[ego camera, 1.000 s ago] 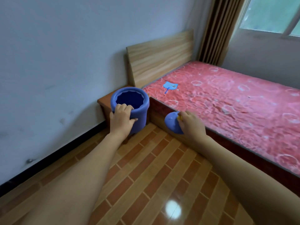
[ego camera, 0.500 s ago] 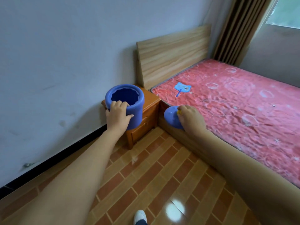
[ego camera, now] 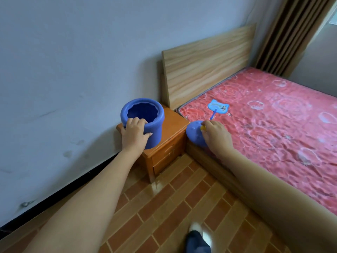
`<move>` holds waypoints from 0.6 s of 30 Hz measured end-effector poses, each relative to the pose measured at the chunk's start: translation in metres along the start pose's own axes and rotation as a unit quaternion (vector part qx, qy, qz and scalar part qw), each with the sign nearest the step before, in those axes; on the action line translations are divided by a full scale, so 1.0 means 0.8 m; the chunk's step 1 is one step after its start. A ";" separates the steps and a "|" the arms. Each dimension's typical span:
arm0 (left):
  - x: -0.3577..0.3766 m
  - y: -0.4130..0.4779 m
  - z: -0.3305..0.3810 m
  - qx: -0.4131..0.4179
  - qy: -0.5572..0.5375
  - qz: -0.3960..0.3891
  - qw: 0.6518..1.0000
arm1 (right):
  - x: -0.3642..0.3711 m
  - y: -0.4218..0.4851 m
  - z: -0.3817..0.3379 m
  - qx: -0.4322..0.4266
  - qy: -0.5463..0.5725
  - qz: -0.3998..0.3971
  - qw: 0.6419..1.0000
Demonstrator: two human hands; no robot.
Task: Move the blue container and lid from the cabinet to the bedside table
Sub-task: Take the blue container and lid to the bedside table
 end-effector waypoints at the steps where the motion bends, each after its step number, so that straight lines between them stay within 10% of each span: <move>1: 0.007 0.012 -0.004 -0.007 0.008 -0.002 1.000 | 0.008 0.016 0.001 -0.008 0.002 0.003 1.000; 18: 0.122 0.247 0.002 -0.151 0.032 0.050 0.987 | 0.126 0.339 0.076 -0.126 0.058 -0.019 0.990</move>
Point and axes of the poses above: each hand's wrist, its own y-axis towards the middle knuckle, its own x-axis out of the palm, z = x × y, the point moved 4 cm from there along y, towards the middle knuckle, and after that the axes turned 11 degrees about -y, right-handed, at the moved point
